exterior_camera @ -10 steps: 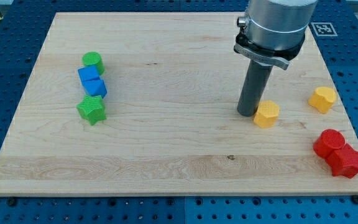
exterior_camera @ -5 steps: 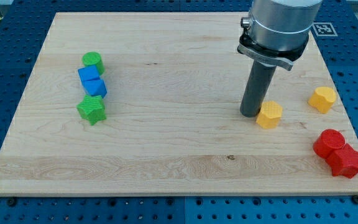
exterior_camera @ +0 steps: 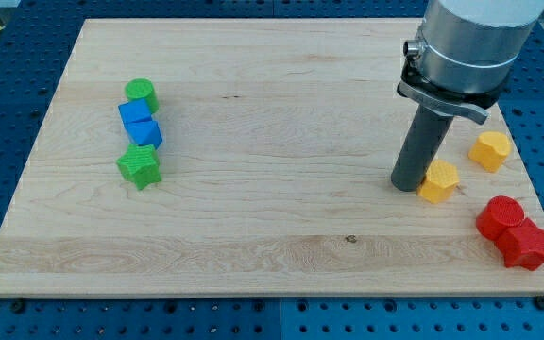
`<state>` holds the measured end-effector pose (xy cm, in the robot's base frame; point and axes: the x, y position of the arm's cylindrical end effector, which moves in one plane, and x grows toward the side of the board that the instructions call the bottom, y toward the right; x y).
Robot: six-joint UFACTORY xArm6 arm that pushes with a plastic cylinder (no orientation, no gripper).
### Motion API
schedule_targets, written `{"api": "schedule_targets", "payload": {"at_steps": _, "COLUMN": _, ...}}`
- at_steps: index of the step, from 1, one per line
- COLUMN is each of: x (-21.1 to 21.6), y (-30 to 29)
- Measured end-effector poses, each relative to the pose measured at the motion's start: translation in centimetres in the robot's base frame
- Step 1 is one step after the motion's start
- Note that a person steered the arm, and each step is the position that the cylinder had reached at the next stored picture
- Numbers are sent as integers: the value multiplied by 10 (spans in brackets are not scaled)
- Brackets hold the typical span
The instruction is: Move the yellow hexagon to the top of the red circle
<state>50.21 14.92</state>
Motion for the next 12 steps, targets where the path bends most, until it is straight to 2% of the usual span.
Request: {"api": "schedule_targets", "payload": {"at_steps": 12, "x": -2, "y": 68}}
